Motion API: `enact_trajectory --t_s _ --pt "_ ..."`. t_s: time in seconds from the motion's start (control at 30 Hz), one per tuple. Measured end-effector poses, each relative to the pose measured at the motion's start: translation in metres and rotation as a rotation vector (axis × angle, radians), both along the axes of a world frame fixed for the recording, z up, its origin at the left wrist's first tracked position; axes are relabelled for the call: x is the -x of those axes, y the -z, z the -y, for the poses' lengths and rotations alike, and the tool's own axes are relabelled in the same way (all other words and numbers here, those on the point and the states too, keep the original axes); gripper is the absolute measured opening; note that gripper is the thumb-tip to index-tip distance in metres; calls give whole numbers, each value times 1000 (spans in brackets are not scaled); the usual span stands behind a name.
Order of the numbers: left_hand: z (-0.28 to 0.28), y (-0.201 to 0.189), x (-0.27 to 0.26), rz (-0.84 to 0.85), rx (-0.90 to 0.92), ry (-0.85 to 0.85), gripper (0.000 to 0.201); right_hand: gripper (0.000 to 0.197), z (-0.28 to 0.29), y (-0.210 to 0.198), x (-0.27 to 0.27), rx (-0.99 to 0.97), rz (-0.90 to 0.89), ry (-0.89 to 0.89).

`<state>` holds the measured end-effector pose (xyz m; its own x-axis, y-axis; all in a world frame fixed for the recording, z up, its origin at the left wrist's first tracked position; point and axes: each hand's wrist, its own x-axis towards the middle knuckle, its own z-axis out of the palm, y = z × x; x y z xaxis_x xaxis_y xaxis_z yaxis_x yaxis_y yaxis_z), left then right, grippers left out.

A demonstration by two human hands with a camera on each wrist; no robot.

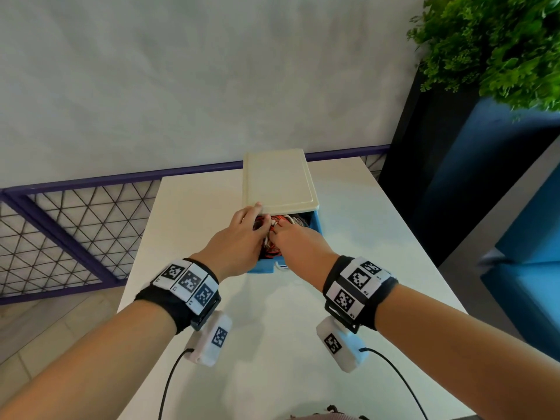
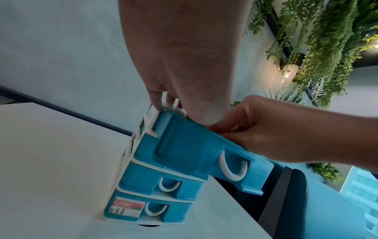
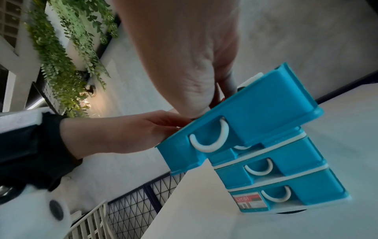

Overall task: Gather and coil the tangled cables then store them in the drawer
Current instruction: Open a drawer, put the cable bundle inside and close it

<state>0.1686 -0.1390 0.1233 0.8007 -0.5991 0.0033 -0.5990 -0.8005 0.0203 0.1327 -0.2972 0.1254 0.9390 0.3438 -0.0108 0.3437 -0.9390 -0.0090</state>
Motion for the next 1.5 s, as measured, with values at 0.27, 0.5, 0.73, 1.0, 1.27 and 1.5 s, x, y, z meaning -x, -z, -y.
enact_trajectory --t_s 0.27,0.5,0.73,1.0,1.27,1.5 --pt "-5 -6 -1 -169 39 -9 57 22 -5 2 -8 -99 39 58" --pt "-3 -17 1 -385 109 6 106 21 27 -9 5 -332 163 -178" --pt "-6 1 -3 -166 -3 21 107 48 38 -11 2 -59 -95 -327" --pt "-2 -4 -2 -14 -64 14 97 50 37 -4 -22 41 -103 -370" --pt "6 -6 -2 30 -44 -27 78 26 36 -4 -27 -17 51 -310" --pt "5 -6 -4 44 -80 -18 71 33 39 -16 -29 170 65 -137"
